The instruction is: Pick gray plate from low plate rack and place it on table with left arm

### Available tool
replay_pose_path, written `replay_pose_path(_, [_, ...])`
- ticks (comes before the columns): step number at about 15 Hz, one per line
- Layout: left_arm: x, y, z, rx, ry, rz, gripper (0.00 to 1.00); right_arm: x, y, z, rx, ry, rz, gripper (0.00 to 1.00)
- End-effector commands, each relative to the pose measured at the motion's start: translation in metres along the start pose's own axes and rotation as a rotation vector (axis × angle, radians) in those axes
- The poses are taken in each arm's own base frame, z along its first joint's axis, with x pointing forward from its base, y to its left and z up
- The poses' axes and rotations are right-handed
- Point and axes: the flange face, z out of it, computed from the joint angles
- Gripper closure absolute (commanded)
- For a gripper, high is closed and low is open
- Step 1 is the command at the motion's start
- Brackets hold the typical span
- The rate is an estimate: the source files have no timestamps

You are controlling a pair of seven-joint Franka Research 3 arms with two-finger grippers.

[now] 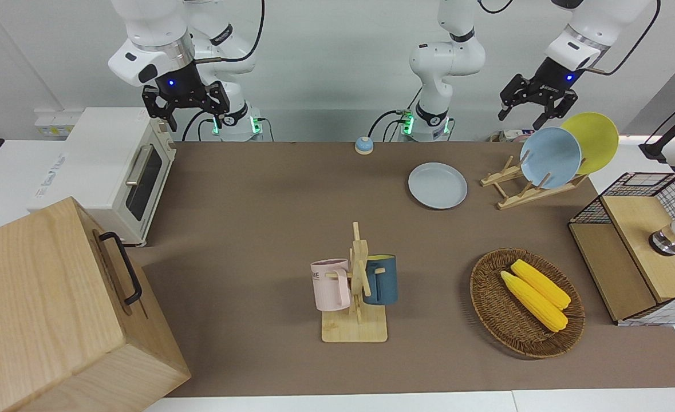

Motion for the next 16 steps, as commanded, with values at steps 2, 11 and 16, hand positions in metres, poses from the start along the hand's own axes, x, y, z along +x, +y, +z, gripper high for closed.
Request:
replay_pose_path(2, [-0.003, 0.016, -0.021, 0.103, -0.025, -0.052, 0.01, -0.002, 0.001, -0.003, 0.010, -0.005, 0.001, 0.013])
replay_pose_path(11, [0.000, 0.058, -0.016, 0.270, -0.051, 0.014, 0.01, -0.002, 0.001, -0.003, 0.010, -0.005, 0.001, 0.013])
replay_pose_path(16, [0.004, 0.058, -0.013, 0.263, -0.042, 0.019, 0.00, -0.002, 0.001, -0.003, 0.010, -0.005, 0.001, 0.011])
